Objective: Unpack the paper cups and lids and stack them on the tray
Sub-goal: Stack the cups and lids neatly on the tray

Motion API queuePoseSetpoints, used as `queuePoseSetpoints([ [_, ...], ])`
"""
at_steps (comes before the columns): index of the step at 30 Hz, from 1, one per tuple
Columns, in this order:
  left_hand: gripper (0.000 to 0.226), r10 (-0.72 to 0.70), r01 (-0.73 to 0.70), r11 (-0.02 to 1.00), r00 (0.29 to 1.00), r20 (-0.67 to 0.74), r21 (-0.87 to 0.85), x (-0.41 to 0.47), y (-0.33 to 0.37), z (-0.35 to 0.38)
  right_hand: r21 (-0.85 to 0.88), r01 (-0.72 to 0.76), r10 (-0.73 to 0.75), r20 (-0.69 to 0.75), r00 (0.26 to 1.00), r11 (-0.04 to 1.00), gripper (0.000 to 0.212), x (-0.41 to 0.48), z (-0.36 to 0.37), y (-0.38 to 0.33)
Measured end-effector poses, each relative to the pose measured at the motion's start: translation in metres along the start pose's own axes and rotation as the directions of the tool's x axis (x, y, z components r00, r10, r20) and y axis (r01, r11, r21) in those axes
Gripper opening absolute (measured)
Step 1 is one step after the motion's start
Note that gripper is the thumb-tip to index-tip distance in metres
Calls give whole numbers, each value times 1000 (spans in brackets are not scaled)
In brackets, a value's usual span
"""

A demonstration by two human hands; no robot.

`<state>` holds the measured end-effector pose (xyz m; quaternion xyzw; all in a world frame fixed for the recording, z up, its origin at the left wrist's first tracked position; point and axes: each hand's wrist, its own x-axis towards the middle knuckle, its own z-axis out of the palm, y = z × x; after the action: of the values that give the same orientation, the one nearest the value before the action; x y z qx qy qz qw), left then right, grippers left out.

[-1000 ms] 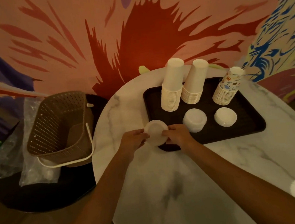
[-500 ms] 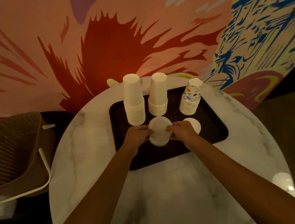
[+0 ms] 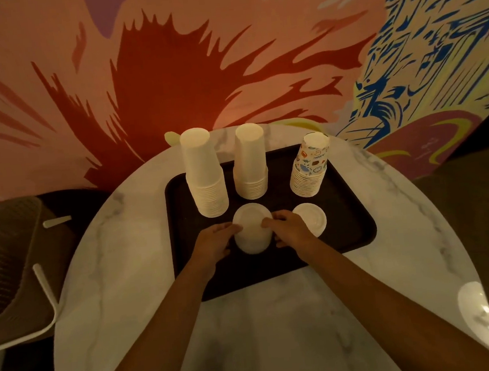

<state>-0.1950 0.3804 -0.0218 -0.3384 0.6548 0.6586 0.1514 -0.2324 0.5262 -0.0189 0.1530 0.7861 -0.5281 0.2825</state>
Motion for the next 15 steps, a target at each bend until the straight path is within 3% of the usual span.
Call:
queuePoseSetpoints([
  [8, 43, 47, -47, 999, 998, 32, -2, -5, -3, -10, 31, -4, 4, -17, 1000, 1000, 51, -5, -2, 5],
  [15, 37, 194, -192, 976, 981, -2, 103, -20, 9, -30, -20, 116, -117, -134, 984, 993, 48, -20, -16, 1],
])
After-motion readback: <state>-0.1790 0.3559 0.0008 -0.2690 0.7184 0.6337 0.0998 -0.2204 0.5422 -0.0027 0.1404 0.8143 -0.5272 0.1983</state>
